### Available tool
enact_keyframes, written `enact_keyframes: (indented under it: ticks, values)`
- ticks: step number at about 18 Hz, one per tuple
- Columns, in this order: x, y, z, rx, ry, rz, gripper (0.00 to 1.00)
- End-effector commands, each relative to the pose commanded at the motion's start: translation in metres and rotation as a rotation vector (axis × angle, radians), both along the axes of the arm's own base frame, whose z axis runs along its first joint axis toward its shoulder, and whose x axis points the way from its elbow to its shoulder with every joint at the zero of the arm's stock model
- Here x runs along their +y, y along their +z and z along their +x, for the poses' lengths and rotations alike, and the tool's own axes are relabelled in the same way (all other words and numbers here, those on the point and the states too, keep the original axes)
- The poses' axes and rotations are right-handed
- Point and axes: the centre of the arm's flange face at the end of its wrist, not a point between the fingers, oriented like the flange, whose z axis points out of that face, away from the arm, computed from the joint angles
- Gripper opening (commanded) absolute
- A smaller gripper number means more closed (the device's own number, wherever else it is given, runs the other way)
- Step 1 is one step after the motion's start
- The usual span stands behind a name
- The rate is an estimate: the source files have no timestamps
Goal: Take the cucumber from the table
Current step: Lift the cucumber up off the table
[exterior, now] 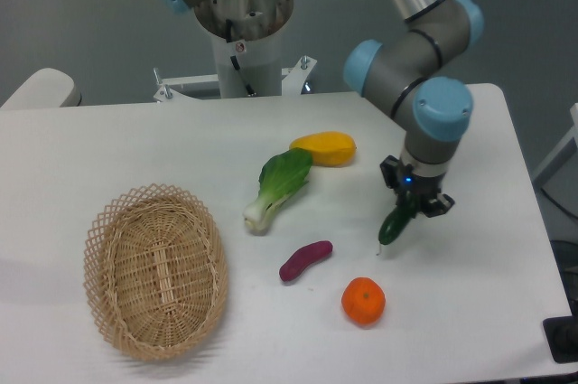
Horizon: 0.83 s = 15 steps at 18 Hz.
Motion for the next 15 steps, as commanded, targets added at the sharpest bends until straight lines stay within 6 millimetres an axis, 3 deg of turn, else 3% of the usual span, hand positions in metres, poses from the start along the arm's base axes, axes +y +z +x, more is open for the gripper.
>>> enact_keyframes:
  ticks: [2, 5, 11, 15]
  values:
    - [-0.002, 0.025, -0.020, 0.010, -0.046, 0.003, 0.13]
    - [-0.020, 0.041, -0.047, 0.040, -0.095, 0.008, 0.13]
    - [-0.061, 0.040, -0.078, 0.035, -0.143, 0.049, 0.13]
    - [-0.062, 0.043, -0.078, 0.036, -0.142, 0.066, 0.13]
